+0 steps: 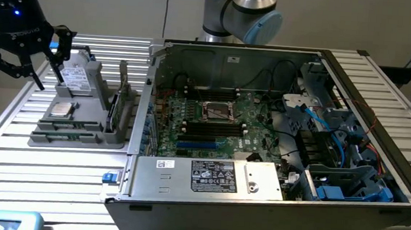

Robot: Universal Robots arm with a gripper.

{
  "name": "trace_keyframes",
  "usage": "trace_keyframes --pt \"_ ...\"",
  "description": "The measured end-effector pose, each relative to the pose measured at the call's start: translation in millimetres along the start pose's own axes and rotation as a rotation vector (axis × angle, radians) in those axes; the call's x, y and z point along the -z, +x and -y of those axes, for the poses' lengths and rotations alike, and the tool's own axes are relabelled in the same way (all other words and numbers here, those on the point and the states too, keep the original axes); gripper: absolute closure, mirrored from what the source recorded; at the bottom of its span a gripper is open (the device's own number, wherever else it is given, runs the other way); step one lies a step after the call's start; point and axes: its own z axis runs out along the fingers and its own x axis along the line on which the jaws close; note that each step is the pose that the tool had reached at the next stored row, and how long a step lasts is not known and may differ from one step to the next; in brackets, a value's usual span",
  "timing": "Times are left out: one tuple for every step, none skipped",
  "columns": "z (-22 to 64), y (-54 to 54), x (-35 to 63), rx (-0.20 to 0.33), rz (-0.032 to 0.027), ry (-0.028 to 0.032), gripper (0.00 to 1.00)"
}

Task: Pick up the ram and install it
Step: 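Reach for the ram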

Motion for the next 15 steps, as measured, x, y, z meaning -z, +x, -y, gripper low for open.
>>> trace_keyframes --pt "0.0 0.0 0.0 0.019 -0.0005 -0.0001 0.58" --pt "0.0 0.0 0.0 0.037 -0.0008 -0.0003 0.58" --pt "0.0 0.0 0.0 0.055 -0.0013 -0.0004 0.58" --pt "0.0 0.0 -0.1 0.073 -0.0017 -0.0005 0.58" --pt "0.0 0.0 -0.1 0.091 -0.0021 -0.0006 0.58" --pt "0.0 0.0 -0.1 0.109 -0.0025 -0.0007 0.58" --pt "0.0 0.0 -0.1 0.127 -0.0029 -0.0009 0.58" --pt "0.0 0.0 -0.1 0.146 -0.0034 -0.0010 0.58" --pt "0.0 0.0 -0.2 0.164 -0.0037 -0.0011 0.58" --pt "0.0 0.0 -0.2 0.182 -0.0041 -0.0013 0.58" --pt "0.0 0.0 -0.2 0.200 -0.0045 -0.0014 0.58" --pt "0.0 0.0 -0.2 0.218 -0.0050 -0.0015 0.58" --pt "0.0 0.0 -0.2 0.236 -0.0053 -0.0016 0.58" --pt "0.0 0.0 -0.3 0.254 -0.0057 -0.0017 0.58" --pt "0.0 0.0 -0.3 0.274 -0.0061 -0.0019 0.58"
